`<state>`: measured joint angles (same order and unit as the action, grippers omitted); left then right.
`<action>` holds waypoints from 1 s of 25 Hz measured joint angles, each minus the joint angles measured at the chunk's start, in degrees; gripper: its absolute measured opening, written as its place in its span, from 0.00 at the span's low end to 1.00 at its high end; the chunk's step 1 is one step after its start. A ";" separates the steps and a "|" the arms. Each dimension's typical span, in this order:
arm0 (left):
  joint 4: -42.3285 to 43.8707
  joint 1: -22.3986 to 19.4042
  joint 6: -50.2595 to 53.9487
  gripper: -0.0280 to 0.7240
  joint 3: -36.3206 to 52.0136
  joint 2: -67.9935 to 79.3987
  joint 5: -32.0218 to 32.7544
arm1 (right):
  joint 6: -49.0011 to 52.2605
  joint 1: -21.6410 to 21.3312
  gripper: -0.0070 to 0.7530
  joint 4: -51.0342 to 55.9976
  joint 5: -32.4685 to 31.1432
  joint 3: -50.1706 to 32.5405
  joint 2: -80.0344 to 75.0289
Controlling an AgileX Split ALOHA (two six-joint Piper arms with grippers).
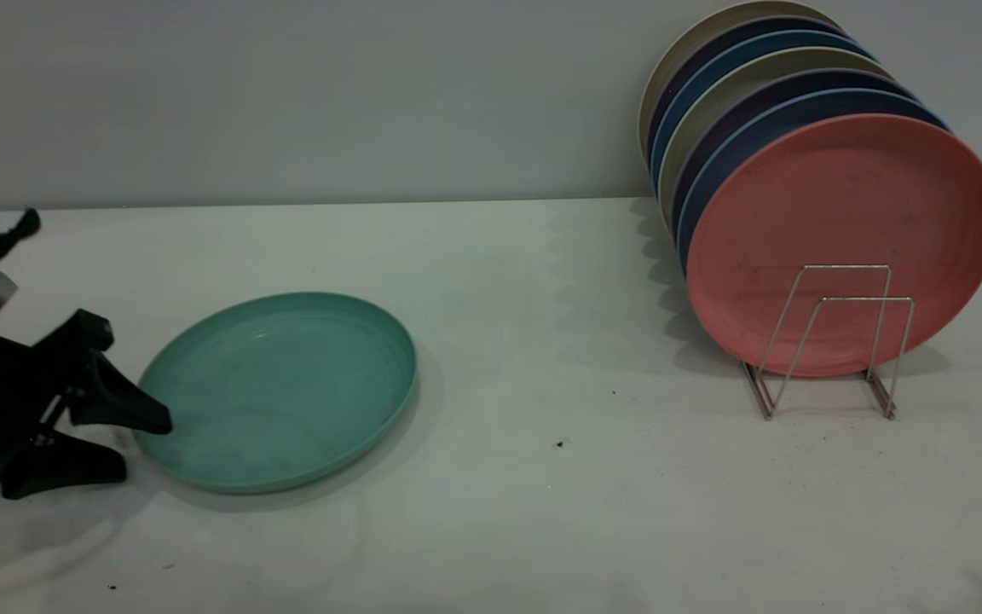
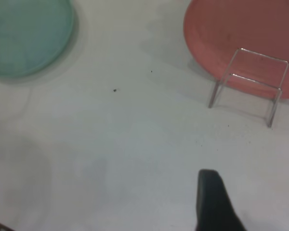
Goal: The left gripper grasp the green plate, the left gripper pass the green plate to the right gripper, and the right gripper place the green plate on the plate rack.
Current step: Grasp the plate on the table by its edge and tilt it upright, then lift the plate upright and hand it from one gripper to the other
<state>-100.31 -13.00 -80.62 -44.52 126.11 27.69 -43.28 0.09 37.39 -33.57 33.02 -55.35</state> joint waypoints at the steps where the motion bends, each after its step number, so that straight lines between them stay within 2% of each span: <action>1: -0.41 0.00 -0.12 0.71 -0.85 1.20 0.42 | 0.00 0.00 0.57 0.00 0.02 0.00 0.00; 4: -0.89 0.00 -0.18 0.68 -3.24 4.19 3.24 | 0.00 0.00 0.57 0.00 0.07 0.00 0.00; 7: -1.25 0.00 -0.18 0.58 -5.08 6.35 5.80 | -0.17 0.00 0.57 0.21 0.07 0.00 0.00; 12: -1.46 0.00 -0.27 0.15 -5.49 7.43 6.02 | -0.17 0.00 0.57 2.96 -0.70 0.00 -0.65; 13: -1.46 0.00 -0.41 0.10 -5.49 7.43 6.02 | -0.17 0.00 0.57 3.90 -1.01 0.00 -1.29; 15: -1.14 0.00 -0.66 0.07 -5.49 7.43 6.18 | -0.17 0.00 0.57 6.17 -1.23 0.00 -3.02; 19: -0.73 0.00 -3.96 0.06 -5.49 5.75 7.30 | -3.69 0.00 0.57 12.15 -0.22 0.00 -9.32; 25: 0.77 1.89 -11.76 0.06 -5.49 -1.14 7.69 | -21.22 0.00 0.57 30.46 2.40 0.12 -23.29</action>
<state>-99.54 -11.11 -92.38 -50.01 124.97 35.38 -64.50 0.09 67.85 -31.18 33.14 -78.64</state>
